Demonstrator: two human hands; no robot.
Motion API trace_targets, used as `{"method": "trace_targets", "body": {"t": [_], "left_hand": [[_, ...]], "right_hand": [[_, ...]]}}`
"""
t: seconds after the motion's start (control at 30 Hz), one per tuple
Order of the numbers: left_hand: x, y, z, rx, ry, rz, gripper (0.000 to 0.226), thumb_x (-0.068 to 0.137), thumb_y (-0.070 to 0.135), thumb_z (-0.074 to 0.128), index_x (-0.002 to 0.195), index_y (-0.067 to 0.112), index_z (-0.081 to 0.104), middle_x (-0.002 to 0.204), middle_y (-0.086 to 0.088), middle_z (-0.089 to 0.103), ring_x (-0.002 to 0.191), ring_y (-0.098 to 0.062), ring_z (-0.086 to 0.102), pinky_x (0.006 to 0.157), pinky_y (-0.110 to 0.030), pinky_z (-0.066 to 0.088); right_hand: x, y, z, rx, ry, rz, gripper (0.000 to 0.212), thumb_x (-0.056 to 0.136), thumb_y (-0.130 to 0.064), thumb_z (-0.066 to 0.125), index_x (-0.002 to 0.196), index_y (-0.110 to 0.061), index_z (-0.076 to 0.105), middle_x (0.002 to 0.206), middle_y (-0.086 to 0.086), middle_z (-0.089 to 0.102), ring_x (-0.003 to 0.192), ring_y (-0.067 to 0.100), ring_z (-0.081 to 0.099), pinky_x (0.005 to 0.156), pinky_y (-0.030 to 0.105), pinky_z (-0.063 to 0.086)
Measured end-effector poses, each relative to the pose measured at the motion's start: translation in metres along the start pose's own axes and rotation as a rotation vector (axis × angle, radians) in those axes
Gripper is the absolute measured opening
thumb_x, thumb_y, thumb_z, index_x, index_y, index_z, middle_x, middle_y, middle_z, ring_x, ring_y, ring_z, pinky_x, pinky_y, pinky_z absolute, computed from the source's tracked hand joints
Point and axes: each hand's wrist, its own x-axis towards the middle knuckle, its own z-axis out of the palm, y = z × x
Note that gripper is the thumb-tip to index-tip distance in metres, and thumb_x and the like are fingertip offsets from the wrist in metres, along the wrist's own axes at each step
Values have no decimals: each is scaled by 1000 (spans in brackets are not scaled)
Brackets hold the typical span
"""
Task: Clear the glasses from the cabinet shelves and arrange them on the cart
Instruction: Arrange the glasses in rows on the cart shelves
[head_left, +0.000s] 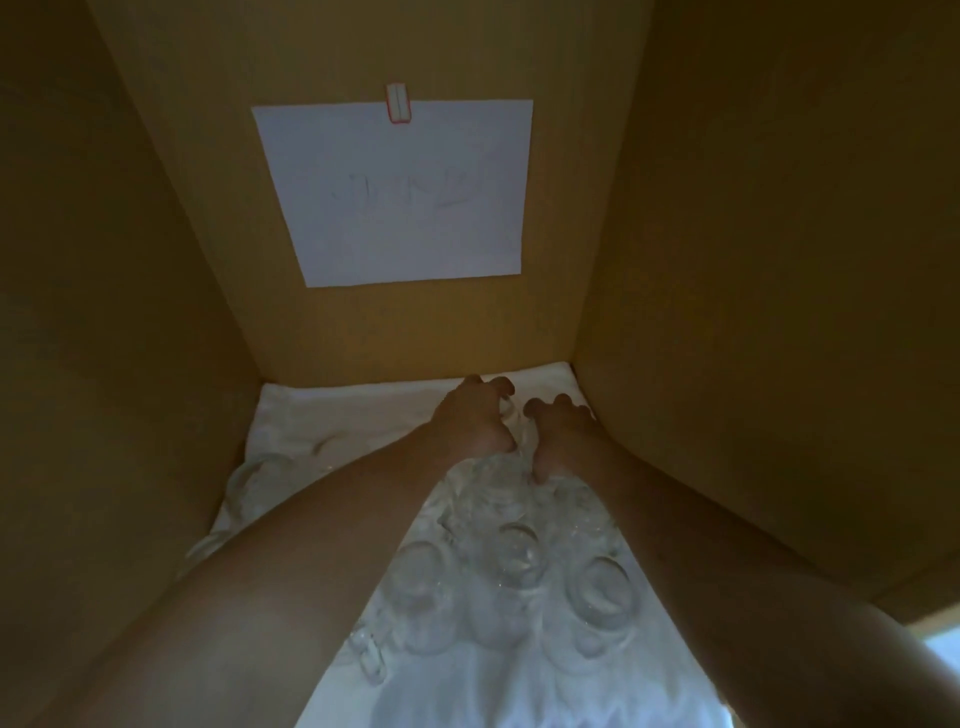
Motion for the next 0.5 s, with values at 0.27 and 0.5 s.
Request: {"method": "trace_targets", "body": {"t": [0.27,0.5], "left_hand": [[-1,-9,-29,64,133,120,81,60,29,94,134,24,59,113,-6,55,101,-26,60,75,-25,43],[-13,-5,-83,-129,482,39,75,57,31,94,119,21,53,106,-3,44,87,-23,56,61,-24,36]], "right_hand": [[-9,1,-19,125,85,39,99,60,-29,96,144,-23,43,135,9,47,120,28,54,90,36,54],[-27,0,-60,427,419,54,88,50,-34,99,125,-22,54,122,8,52,109,28,58,87,39,57]]}}
